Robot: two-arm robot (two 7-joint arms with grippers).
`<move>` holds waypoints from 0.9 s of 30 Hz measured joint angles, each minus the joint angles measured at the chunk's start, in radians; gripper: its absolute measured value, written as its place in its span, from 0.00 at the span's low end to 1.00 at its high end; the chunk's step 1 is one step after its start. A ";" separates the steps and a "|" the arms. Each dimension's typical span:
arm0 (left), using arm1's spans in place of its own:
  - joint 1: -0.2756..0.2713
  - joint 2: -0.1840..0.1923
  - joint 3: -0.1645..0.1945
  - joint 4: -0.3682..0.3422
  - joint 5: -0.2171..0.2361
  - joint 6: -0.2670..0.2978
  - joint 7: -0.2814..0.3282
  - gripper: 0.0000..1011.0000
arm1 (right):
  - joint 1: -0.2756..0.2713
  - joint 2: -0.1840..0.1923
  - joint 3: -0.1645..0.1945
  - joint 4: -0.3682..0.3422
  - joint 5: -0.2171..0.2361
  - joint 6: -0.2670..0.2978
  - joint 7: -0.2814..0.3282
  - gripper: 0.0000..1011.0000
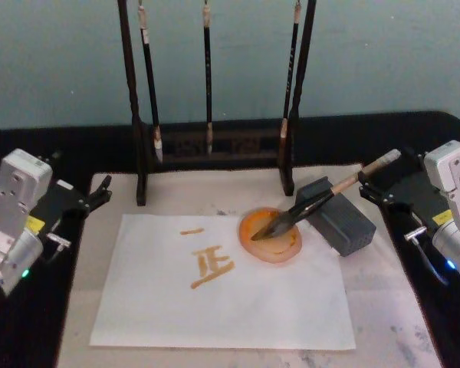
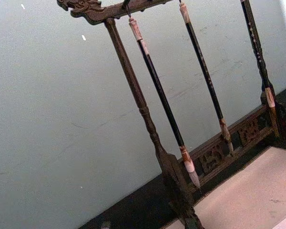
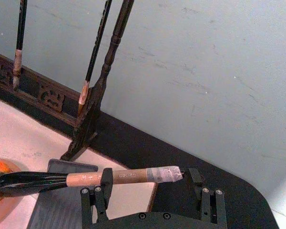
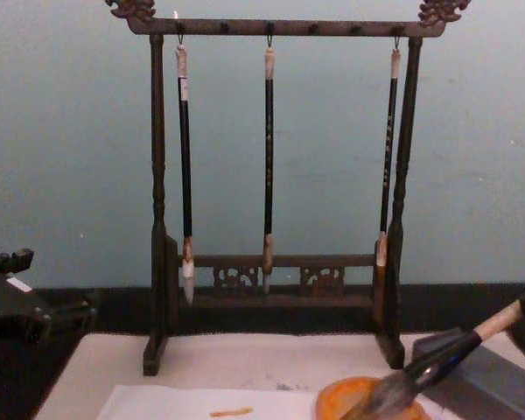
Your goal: Pick up the brush from the inkstone, write on the paper, then place the brush back to its original position.
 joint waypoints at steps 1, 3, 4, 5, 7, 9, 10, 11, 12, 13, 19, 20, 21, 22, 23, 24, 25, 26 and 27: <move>0.000 0.000 0.000 0.000 0.000 0.000 0.000 1.00 | 0.000 0.000 0.000 0.000 0.000 0.000 0.000 0.99; 0.000 0.000 0.000 0.000 0.000 0.000 0.000 1.00 | 0.000 0.000 0.000 0.000 0.000 0.000 0.000 0.99; 0.000 0.000 0.000 0.000 0.000 0.000 0.000 1.00 | 0.000 0.000 0.000 0.000 0.000 0.000 0.000 0.99; 0.000 0.000 0.000 0.000 0.000 0.000 0.000 1.00 | 0.000 0.000 0.000 0.000 0.000 0.000 0.000 0.99; 0.000 0.000 0.000 0.000 0.000 0.000 0.000 1.00 | 0.000 0.000 0.000 0.000 0.000 0.000 0.000 0.99; 0.000 0.000 0.000 0.000 0.000 0.000 0.000 1.00 | 0.000 0.000 0.000 0.000 0.000 0.000 0.000 0.99; 0.000 0.000 0.000 0.000 0.000 0.000 0.000 1.00 | 0.000 0.000 0.000 0.000 0.000 0.000 0.000 0.99; 0.000 0.000 0.000 0.000 0.000 0.000 0.000 1.00 | 0.000 0.000 0.000 0.000 0.000 0.000 0.000 0.99; 0.000 0.000 0.000 0.000 0.000 0.000 0.000 1.00 | 0.000 0.000 0.000 0.000 0.000 0.000 0.000 0.99; 0.000 0.000 0.000 0.000 0.000 0.000 0.000 1.00 | 0.000 0.000 0.000 0.000 0.000 0.000 0.000 0.99; 0.000 0.000 0.000 0.000 0.000 0.000 0.000 1.00 | 0.000 0.000 0.000 0.000 0.000 0.000 0.000 0.99; 0.000 0.000 0.000 0.000 0.000 0.000 0.000 1.00 | 0.000 0.000 0.000 0.000 0.000 0.000 0.000 0.99; 0.000 0.000 0.000 0.000 0.000 0.000 0.000 1.00 | 0.000 0.000 0.000 0.000 0.000 0.000 0.000 0.99; 0.000 0.000 0.000 0.000 0.000 0.000 0.000 1.00 | 0.000 0.000 0.000 0.000 0.000 0.000 0.000 0.99; 0.000 0.000 0.000 0.000 0.000 0.000 0.000 1.00 | 0.000 0.000 0.000 0.000 0.000 0.000 0.000 0.99; 0.000 0.000 0.000 0.000 0.000 0.000 0.000 1.00 | 0.000 0.000 0.000 0.000 0.000 0.000 0.000 0.99; 0.000 0.000 0.000 0.000 0.000 0.000 0.000 1.00 | 0.000 0.000 0.000 0.000 0.000 0.000 0.000 0.99; 0.000 0.000 0.000 0.000 0.000 0.000 0.000 1.00 | 0.000 0.000 0.000 0.000 0.000 0.000 0.000 0.99; 0.000 0.000 0.000 0.000 0.000 0.000 0.000 1.00 | 0.000 0.000 0.000 0.000 0.000 0.000 0.000 0.99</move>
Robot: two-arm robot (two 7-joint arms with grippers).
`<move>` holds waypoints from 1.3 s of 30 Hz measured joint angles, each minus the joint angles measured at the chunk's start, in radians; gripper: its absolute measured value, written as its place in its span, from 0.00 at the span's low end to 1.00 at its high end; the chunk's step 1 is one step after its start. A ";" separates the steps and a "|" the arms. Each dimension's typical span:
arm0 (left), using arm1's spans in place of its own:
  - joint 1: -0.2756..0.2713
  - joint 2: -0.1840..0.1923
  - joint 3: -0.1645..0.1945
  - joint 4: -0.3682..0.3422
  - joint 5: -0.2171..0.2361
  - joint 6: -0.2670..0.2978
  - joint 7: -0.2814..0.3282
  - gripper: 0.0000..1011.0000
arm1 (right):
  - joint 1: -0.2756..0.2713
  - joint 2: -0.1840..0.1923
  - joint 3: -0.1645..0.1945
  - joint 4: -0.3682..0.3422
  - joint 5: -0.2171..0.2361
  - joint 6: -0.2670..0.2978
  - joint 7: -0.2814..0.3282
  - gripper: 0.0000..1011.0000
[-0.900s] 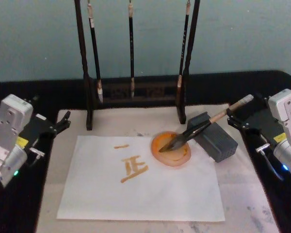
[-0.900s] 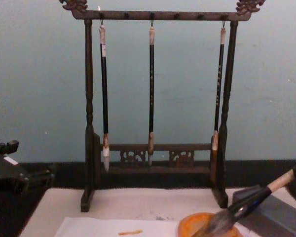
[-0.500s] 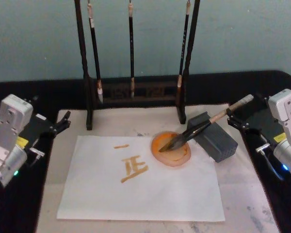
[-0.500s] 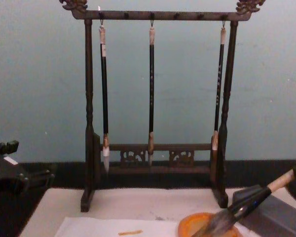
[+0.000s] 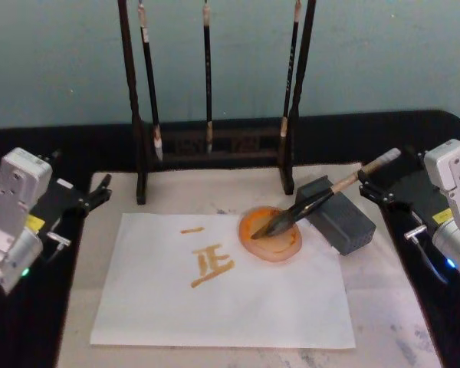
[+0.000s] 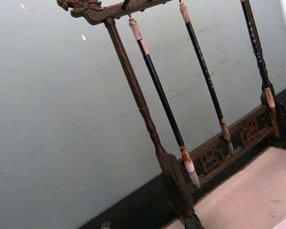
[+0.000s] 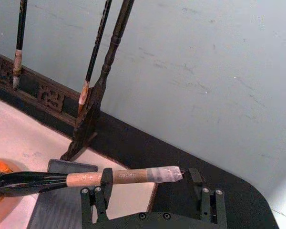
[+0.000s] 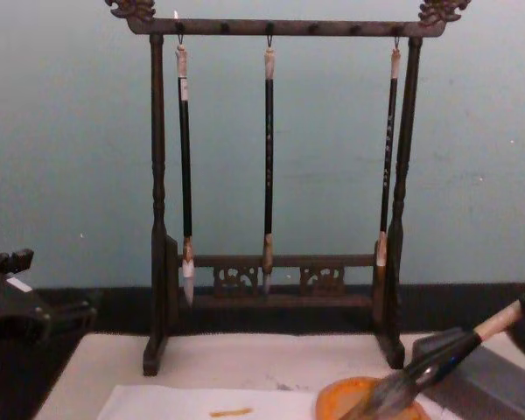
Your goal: Pick up the brush from the inkstone, write on the paper, then place the brush back to its original position.
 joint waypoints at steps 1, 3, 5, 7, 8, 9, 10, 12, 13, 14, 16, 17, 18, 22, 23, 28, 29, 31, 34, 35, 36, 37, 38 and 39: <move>0.000 0.000 0.000 0.000 0.000 0.000 0.000 1.00 | 0.000 0.000 0.000 0.000 0.000 0.000 0.000 0.99; 0.000 0.000 0.000 0.000 0.000 0.000 0.000 1.00 | 0.000 0.000 0.000 0.000 0.000 0.000 0.000 0.99; 0.000 0.000 0.000 0.000 0.000 0.000 0.000 1.00 | 0.000 0.000 0.000 0.000 0.000 0.000 0.000 0.99; 0.000 0.000 0.000 0.000 0.000 0.000 0.000 1.00 | 0.000 0.000 0.000 0.000 0.000 0.000 0.000 0.99; 0.000 0.000 0.000 0.000 0.000 0.000 0.000 1.00 | 0.000 0.000 0.000 0.000 0.000 0.000 0.000 0.99; 0.000 0.000 0.000 0.000 0.000 0.000 0.000 1.00 | 0.000 0.000 0.000 0.000 0.000 0.000 0.000 0.99; 0.000 0.000 0.000 0.000 0.000 0.000 0.000 1.00 | 0.000 0.000 0.000 0.000 0.000 0.000 0.000 0.99; 0.000 0.000 0.000 0.000 0.000 0.000 0.000 1.00 | 0.000 0.000 0.000 0.000 0.000 0.000 0.000 0.99; 0.000 0.000 0.000 0.000 0.000 0.000 0.000 1.00 | 0.000 0.000 0.000 0.000 0.000 0.000 0.000 0.99; 0.000 0.000 0.000 0.000 0.000 0.000 0.000 1.00 | 0.000 0.000 0.000 0.000 0.000 0.000 0.000 0.99; 0.000 0.000 0.000 0.000 0.000 0.000 0.000 1.00 | 0.000 0.000 0.000 0.000 0.000 0.000 0.000 0.99; 0.000 0.000 0.000 0.000 0.000 0.000 0.000 1.00 | 0.000 0.000 0.000 0.000 0.000 0.000 0.000 0.99; 0.000 0.000 0.000 0.000 0.000 0.000 0.000 1.00 | 0.000 0.000 0.000 0.000 0.000 0.000 0.000 0.99; 0.000 0.000 0.000 0.000 0.000 0.000 0.000 1.00 | 0.000 0.000 0.000 0.000 0.000 0.000 0.000 0.99; 0.000 0.000 0.000 0.000 0.000 0.000 0.000 1.00 | 0.000 0.000 0.000 0.000 0.000 0.000 0.000 0.99; 0.000 0.000 0.000 0.000 0.000 0.000 0.000 1.00 | 0.000 0.000 0.000 0.000 0.000 0.000 0.000 0.99; 0.000 0.000 0.000 0.000 0.000 0.000 0.000 1.00 | 0.000 0.000 0.000 0.000 0.000 0.000 0.000 0.99; 0.000 0.000 0.000 0.000 0.000 0.000 0.000 1.00 | 0.000 0.000 0.000 0.000 0.000 0.000 0.000 0.99; 0.000 0.000 0.000 0.000 0.000 0.000 0.000 1.00 | 0.000 0.000 0.000 0.000 0.000 0.000 0.000 0.99; 0.000 0.000 0.000 0.000 0.000 0.000 0.000 1.00 | 0.000 0.000 0.000 0.000 0.000 0.000 0.000 0.99; 0.000 0.000 0.000 0.000 0.000 0.000 0.000 1.00 | 0.000 0.000 0.000 0.000 0.000 0.000 0.000 0.99; 0.000 0.000 0.000 0.000 0.000 0.000 0.000 1.00 | 0.000 0.000 0.000 0.000 0.000 0.000 0.000 0.99; 0.000 0.000 0.000 0.000 0.000 0.000 0.000 1.00 | 0.000 0.000 0.000 0.000 0.000 0.000 0.000 0.99; 0.000 0.000 0.000 0.000 0.000 0.000 0.000 1.00 | 0.000 0.000 0.000 0.000 0.000 0.000 0.000 0.99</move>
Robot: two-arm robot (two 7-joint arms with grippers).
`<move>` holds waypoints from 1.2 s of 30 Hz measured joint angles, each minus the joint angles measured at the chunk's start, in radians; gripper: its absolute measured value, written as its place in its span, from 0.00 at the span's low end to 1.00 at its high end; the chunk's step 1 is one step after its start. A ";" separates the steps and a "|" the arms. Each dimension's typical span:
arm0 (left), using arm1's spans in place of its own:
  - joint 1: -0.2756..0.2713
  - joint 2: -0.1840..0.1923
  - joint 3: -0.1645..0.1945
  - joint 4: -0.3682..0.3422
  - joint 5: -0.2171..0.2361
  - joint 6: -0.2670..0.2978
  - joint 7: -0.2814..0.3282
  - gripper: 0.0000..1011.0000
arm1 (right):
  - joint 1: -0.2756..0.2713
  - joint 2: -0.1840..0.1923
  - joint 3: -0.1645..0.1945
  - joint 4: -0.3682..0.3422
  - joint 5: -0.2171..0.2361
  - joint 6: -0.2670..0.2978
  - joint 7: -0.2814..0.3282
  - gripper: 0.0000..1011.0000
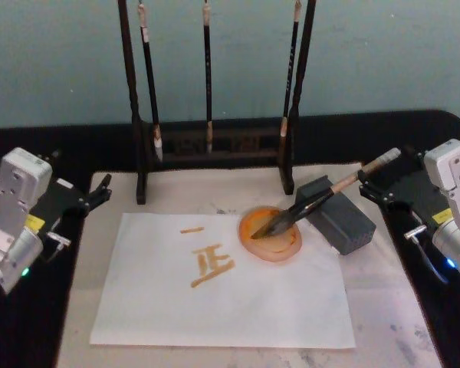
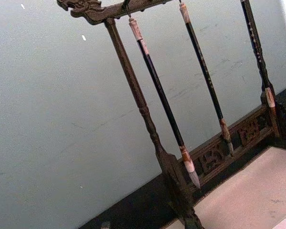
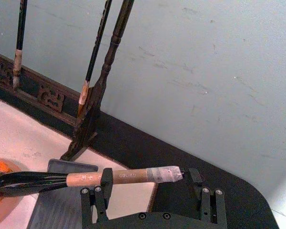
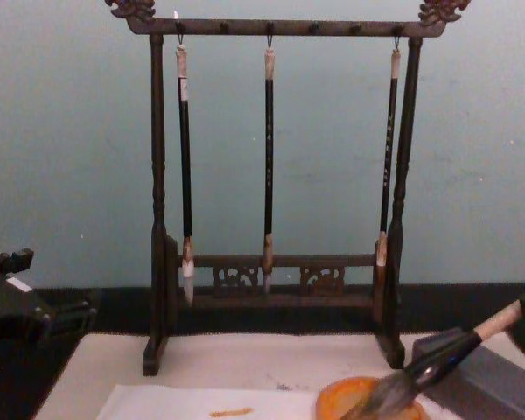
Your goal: Pick up the brush from the inkstone, write on the paper, then place the brush back to its original position.
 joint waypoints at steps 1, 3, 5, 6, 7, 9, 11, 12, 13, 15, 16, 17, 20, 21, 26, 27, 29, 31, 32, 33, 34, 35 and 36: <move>0.000 0.000 0.000 0.000 0.000 0.000 0.000 1.00 | 0.000 0.000 0.000 0.000 0.000 0.000 0.000 0.99; 0.000 0.000 0.000 0.000 0.000 0.000 0.000 1.00 | 0.000 0.000 0.000 0.000 0.000 0.000 0.000 0.99; 0.000 0.000 0.000 0.000 0.000 0.000 0.000 1.00 | 0.000 0.000 0.000 0.000 0.000 0.000 0.000 0.99; 0.000 0.000 0.000 0.000 0.000 0.000 0.000 1.00 | 0.000 0.000 0.000 0.000 0.000 0.000 0.000 0.99; 0.000 0.000 0.000 0.000 0.000 0.000 0.000 1.00 | 0.000 0.000 0.000 0.000 0.000 0.000 0.000 0.99; 0.000 0.000 0.000 0.000 0.000 0.000 0.000 1.00 | -0.001 -0.001 0.001 0.000 0.000 0.000 0.000 0.99; 0.000 0.000 0.000 0.000 0.000 0.000 0.000 1.00 | -0.004 -0.005 0.007 -0.001 -0.002 0.001 0.006 0.99; 0.000 0.000 0.000 0.000 0.000 0.000 0.000 1.00 | -0.004 -0.005 0.007 -0.001 -0.002 0.001 0.006 0.99; 0.000 0.000 0.000 0.000 0.000 0.000 0.000 1.00 | -0.006 -0.008 0.012 -0.002 -0.002 0.002 0.010 0.99; 0.000 0.000 0.000 0.000 0.000 0.000 0.000 1.00 | -0.010 -0.012 0.016 -0.003 -0.002 0.002 0.016 0.99; 0.000 0.000 0.000 0.000 0.000 0.000 0.000 1.00 | -0.014 -0.015 0.023 -0.007 0.004 0.002 0.023 0.99; 0.000 0.000 0.000 0.000 0.000 0.000 0.000 1.00 | -0.016 -0.017 0.027 -0.009 0.009 0.002 0.027 0.99; 0.000 0.000 0.000 0.000 0.000 0.000 0.000 1.00 | -0.027 -0.026 0.044 -0.019 0.039 0.006 0.047 0.99; 0.000 0.000 0.000 0.000 0.000 0.000 0.000 1.00 | -0.031 -0.029 0.051 -0.022 0.053 0.008 0.055 0.99; 0.000 0.000 0.000 0.000 0.000 0.000 0.000 1.00 | -0.061 -0.060 0.111 -0.049 0.192 0.047 0.122 0.99; 0.000 0.000 0.000 0.000 0.000 0.000 0.000 1.00 | -0.066 -0.065 0.120 -0.053 0.216 0.056 0.131 0.99; 0.000 0.000 0.000 0.000 0.000 0.000 0.000 1.00 | -0.080 -0.083 0.151 -0.064 0.286 0.088 0.155 0.99; 0.000 0.000 0.000 0.000 0.000 0.000 0.000 1.00 | -0.093 -0.101 0.178 -0.075 0.347 0.118 0.174 0.99; 0.000 0.000 0.000 0.000 0.000 0.000 0.000 1.00 | -0.093 -0.101 0.178 -0.075 0.347 0.118 0.174 0.99; 0.000 0.000 0.000 0.000 0.000 0.000 0.000 1.00 | -0.101 -0.118 0.199 -0.084 0.393 0.146 0.183 0.99; 0.000 0.000 0.000 0.000 0.000 0.000 0.000 1.00 | -0.105 -0.126 0.210 -0.087 0.415 0.160 0.186 0.99; 0.000 0.000 0.000 0.000 0.000 0.000 0.000 1.00 | -0.109 -0.135 0.221 -0.090 0.441 0.177 0.189 0.99; 0.000 0.000 0.000 0.000 0.000 0.000 0.000 1.00 | -0.115 -0.152 0.239 -0.094 0.482 0.206 0.192 0.99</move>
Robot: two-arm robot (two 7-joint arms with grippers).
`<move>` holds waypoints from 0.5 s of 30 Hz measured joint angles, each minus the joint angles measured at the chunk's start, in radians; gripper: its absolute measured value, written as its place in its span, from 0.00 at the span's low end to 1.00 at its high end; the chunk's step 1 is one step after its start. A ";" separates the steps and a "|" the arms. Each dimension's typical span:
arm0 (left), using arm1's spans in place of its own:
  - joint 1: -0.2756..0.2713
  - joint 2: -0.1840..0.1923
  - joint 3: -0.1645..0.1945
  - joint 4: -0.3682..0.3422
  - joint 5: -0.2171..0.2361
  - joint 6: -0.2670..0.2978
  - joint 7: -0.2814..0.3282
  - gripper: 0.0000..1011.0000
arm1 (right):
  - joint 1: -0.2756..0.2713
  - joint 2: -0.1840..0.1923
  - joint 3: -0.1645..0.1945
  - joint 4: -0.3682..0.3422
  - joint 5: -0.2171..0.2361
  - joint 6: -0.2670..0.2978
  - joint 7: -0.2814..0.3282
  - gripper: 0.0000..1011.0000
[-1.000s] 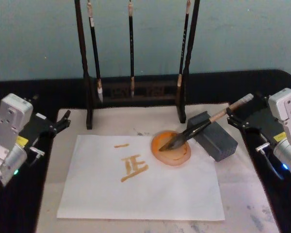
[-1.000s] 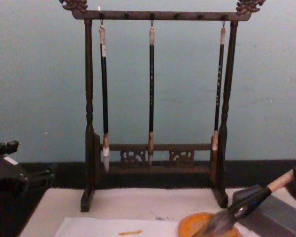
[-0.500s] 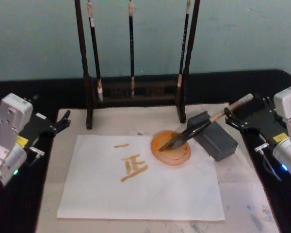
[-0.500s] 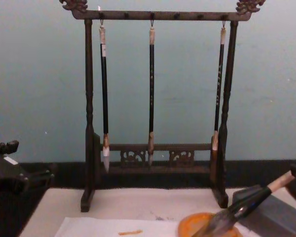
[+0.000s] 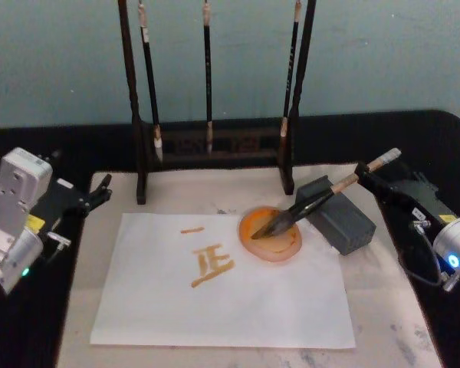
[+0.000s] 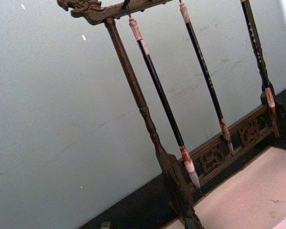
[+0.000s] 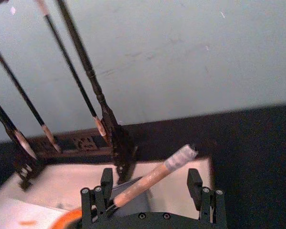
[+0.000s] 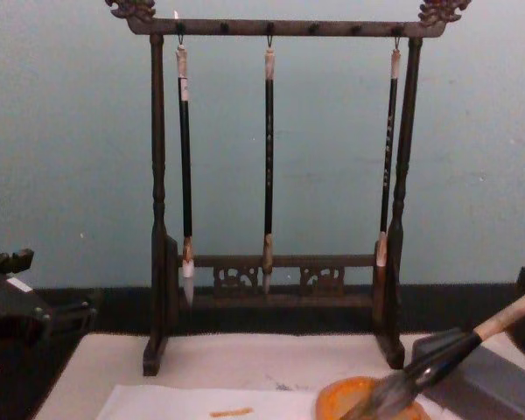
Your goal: Pick up the brush from the inkstone, write on the paper, then place the brush back to its original position.
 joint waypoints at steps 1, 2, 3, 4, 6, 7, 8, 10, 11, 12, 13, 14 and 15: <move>0.000 0.000 0.000 0.000 0.000 0.000 0.000 1.00 | -0.006 -0.018 0.022 -0.003 0.043 0.031 0.004 0.99; 0.000 0.000 0.000 0.000 0.000 0.000 0.000 1.00 | -0.006 -0.018 0.022 -0.003 0.043 0.031 0.004 0.99; 0.000 0.000 0.000 0.000 0.000 0.000 0.000 1.00 | -0.010 -0.035 0.038 -0.005 0.089 0.062 0.004 0.99; 0.000 0.000 0.000 0.000 0.000 0.000 0.000 1.00 | -0.011 -0.042 0.046 -0.005 0.108 0.074 0.004 0.99; 0.000 0.000 0.000 0.000 0.000 0.000 0.000 1.00 | -0.013 -0.062 0.064 -0.005 0.170 0.110 -0.003 0.99; 0.000 0.000 0.000 0.000 0.000 0.000 0.000 1.00 | -0.013 -0.068 0.068 -0.005 0.189 0.121 -0.006 0.99; 0.000 0.000 0.000 0.000 0.000 0.000 0.000 1.00 | -0.013 -0.072 0.071 -0.004 0.202 0.129 -0.010 0.99; 0.000 0.000 0.000 0.000 0.000 0.000 0.000 1.00 | -0.012 -0.086 0.079 0.000 0.244 0.152 -0.022 0.99; 0.000 0.000 0.000 0.000 0.000 0.000 0.000 1.00 | -0.012 -0.088 0.081 0.002 0.252 0.156 -0.024 0.99; 0.000 0.000 0.000 0.000 0.000 0.000 0.000 1.00 | -0.011 -0.093 0.082 0.004 0.266 0.164 -0.028 0.99; 0.000 0.000 0.000 0.000 0.000 0.000 0.000 1.00 | -0.006 -0.100 0.083 0.010 0.287 0.173 -0.030 0.99; 0.000 0.000 0.000 0.000 0.000 0.000 0.000 1.00 | -0.002 -0.104 0.083 0.017 0.301 0.179 -0.030 0.99; 0.000 0.000 0.000 0.000 0.000 0.000 0.000 1.00 | -0.002 -0.104 0.083 0.017 0.301 0.179 -0.030 0.99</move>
